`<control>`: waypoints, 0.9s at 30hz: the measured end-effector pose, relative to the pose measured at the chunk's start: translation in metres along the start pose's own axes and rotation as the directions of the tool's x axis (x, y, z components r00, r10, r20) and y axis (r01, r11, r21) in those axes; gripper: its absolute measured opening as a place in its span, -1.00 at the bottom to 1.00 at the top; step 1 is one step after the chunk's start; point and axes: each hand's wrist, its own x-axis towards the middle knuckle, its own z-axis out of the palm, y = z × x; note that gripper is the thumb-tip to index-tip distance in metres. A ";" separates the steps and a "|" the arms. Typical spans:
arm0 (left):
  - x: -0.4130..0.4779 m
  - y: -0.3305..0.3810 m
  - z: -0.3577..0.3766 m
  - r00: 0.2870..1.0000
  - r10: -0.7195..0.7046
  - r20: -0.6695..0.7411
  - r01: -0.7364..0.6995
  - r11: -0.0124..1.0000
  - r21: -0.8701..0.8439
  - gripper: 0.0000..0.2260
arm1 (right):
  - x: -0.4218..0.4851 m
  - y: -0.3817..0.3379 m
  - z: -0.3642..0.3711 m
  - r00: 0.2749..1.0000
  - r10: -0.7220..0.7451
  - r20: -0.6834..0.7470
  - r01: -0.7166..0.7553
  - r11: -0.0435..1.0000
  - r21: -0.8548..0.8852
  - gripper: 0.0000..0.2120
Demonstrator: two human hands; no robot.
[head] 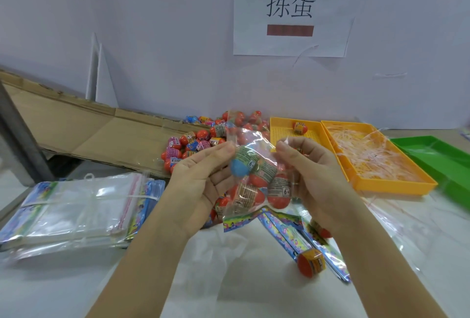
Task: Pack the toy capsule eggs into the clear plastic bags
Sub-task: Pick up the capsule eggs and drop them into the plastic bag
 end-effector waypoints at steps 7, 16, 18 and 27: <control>0.000 -0.002 0.003 0.970 0.199 -0.142 -0.162 0.958 0.237 -0.80 | 0.000 -0.002 -0.005 0.997 -0.052 0.064 0.058 0.993 -0.100 -0.94; -0.005 -0.001 0.003 0.868 0.495 -0.042 -0.423 0.781 0.460 -0.77 | 0.001 -0.006 -0.014 0.994 -0.074 0.084 0.077 0.996 -0.043 -0.75; -0.005 -0.001 0.003 0.872 0.488 -0.035 -0.422 0.788 0.449 -0.74 | 0.002 -0.007 -0.015 0.993 -0.073 0.092 0.075 0.997 -0.021 -0.78; 0.001 -0.002 0.001 0.929 0.367 0.045 -0.360 0.871 0.335 -0.65 | 0.003 -0.008 -0.020 0.978 -0.123 0.167 0.120 0.992 0.030 -0.86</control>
